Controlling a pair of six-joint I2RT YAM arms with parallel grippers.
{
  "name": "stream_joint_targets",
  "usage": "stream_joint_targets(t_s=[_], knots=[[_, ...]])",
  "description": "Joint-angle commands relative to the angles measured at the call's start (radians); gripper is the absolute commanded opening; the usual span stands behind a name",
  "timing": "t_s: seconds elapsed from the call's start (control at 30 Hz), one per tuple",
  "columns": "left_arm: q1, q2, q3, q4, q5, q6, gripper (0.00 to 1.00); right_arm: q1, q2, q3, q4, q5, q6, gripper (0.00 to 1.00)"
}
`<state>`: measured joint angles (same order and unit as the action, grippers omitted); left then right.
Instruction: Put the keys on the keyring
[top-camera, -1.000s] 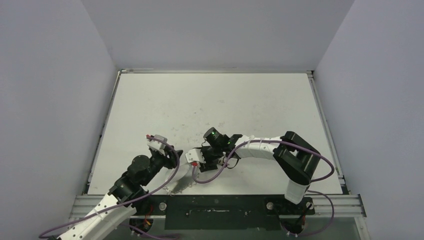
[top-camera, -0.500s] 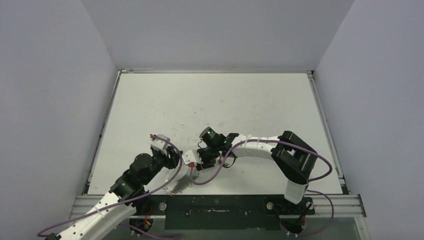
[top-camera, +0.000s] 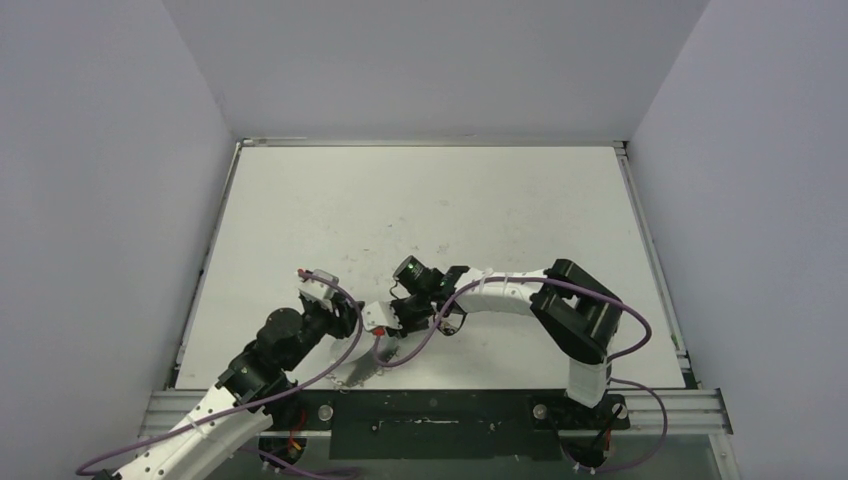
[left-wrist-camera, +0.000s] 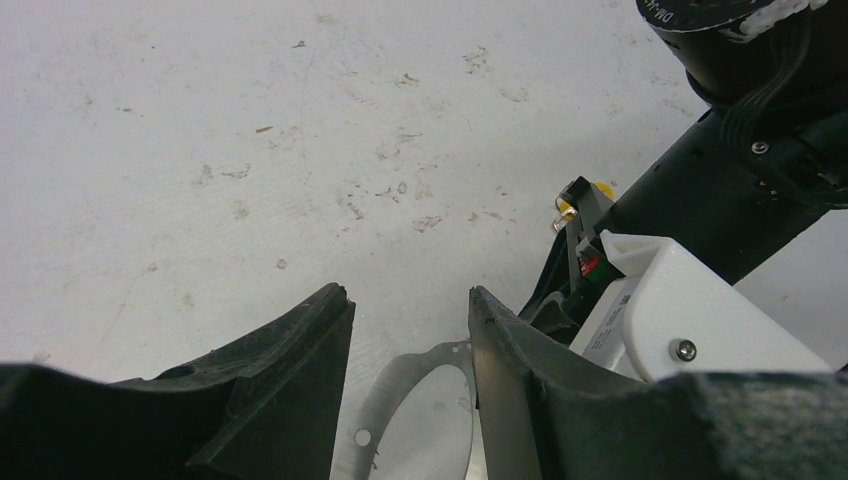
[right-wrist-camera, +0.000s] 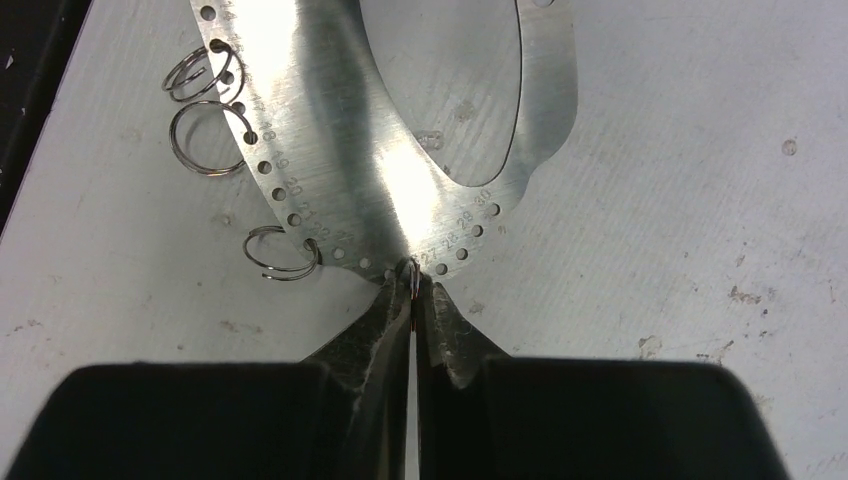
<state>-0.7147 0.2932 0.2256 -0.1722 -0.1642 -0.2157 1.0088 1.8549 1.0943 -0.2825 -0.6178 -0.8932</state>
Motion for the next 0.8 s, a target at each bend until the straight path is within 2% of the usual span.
stream_joint_targets(t_s=[0.0,0.27,0.5,0.57,0.77], knots=[[-0.005,-0.016,0.038,0.014,-0.01,0.012,0.45,-0.014,-0.046,0.007,0.046,-0.034,0.048,0.0],[-0.005,-0.022,-0.031,0.154,0.009,0.02,0.44,-0.184,-0.201,-0.187,0.405,-0.239,0.305,0.0],[-0.006,0.071,-0.162,0.583,0.181,0.098,0.42,-0.252,-0.34,-0.29,0.668,-0.311,0.533,0.0],[-0.005,0.12,-0.191,0.704,0.269,0.148,0.42,-0.26,-0.362,-0.303,0.737,-0.327,0.595,0.0],[-0.007,0.279,-0.197,0.895,0.436,0.285,0.42,-0.265,-0.387,-0.303,0.82,-0.383,0.677,0.0]])
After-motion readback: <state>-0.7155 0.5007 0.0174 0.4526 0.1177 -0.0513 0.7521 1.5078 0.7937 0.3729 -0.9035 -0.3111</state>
